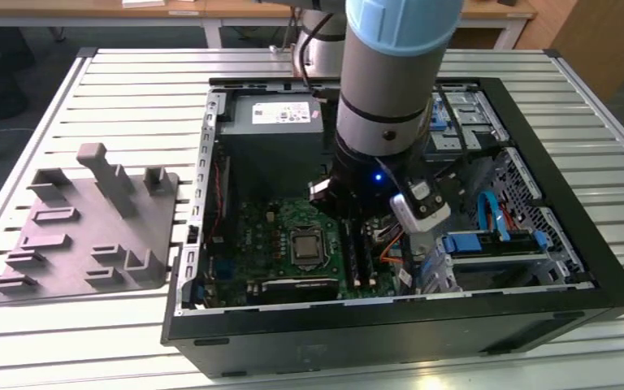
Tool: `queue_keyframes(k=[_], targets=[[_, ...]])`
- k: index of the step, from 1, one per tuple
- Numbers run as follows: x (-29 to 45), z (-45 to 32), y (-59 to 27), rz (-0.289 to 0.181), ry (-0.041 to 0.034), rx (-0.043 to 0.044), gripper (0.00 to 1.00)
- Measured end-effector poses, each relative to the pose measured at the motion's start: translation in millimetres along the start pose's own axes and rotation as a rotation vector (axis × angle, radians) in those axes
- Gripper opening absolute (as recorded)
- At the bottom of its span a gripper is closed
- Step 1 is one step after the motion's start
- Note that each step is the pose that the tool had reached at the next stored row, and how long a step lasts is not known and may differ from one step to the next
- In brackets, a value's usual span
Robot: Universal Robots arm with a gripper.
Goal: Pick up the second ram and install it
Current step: 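Press down the second ram until it locks into place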
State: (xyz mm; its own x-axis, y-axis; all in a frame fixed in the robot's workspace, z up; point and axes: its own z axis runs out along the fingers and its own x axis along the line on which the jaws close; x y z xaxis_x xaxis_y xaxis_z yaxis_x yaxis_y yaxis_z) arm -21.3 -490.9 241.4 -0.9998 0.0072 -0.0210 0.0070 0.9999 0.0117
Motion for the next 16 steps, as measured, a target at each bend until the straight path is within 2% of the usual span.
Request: queue_keyframes(k=[6,16], targets=[[-0.4,-25.3,0.3,0.0,0.0001,0.0001,0.1],[-0.5,-26.2,0.3,0.0,0.0,-0.0001,0.1]])
